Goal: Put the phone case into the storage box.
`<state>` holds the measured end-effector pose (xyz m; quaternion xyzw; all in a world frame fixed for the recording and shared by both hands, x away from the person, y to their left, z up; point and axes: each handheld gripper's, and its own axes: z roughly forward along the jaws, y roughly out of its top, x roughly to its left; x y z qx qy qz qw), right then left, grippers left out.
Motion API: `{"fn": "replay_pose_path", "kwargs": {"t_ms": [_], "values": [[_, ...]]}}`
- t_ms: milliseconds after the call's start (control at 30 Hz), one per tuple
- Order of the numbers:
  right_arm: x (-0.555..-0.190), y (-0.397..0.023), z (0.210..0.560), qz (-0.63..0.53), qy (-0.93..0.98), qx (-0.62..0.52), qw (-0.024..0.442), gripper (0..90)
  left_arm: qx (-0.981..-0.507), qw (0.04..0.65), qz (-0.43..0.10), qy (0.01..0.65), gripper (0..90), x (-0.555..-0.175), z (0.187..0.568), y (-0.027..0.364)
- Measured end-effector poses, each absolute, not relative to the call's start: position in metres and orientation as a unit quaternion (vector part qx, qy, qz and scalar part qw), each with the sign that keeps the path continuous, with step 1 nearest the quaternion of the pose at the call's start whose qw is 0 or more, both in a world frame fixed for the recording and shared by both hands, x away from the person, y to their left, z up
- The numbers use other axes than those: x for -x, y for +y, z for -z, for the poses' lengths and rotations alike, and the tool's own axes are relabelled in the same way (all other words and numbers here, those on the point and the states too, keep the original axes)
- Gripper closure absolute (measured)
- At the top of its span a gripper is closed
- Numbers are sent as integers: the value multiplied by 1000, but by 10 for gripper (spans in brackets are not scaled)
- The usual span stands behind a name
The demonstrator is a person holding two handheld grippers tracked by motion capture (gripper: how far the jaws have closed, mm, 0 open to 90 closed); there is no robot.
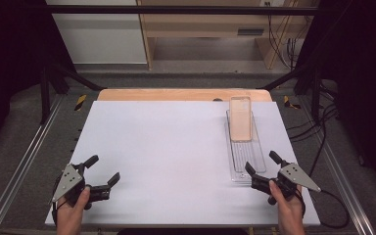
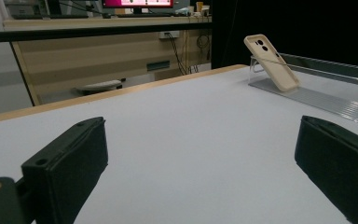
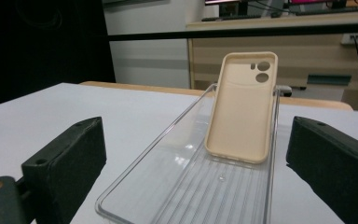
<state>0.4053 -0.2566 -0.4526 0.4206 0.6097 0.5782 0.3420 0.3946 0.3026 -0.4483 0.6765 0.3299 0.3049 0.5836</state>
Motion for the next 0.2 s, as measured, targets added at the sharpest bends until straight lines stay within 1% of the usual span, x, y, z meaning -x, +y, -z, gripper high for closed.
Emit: {"fn": "replay_pose_path", "kwargs": {"t_ms": [200], "values": [[-408,-258,455,-576,598,-452,326,54,-671,587,-310,329,18,-394,447,302]]}}
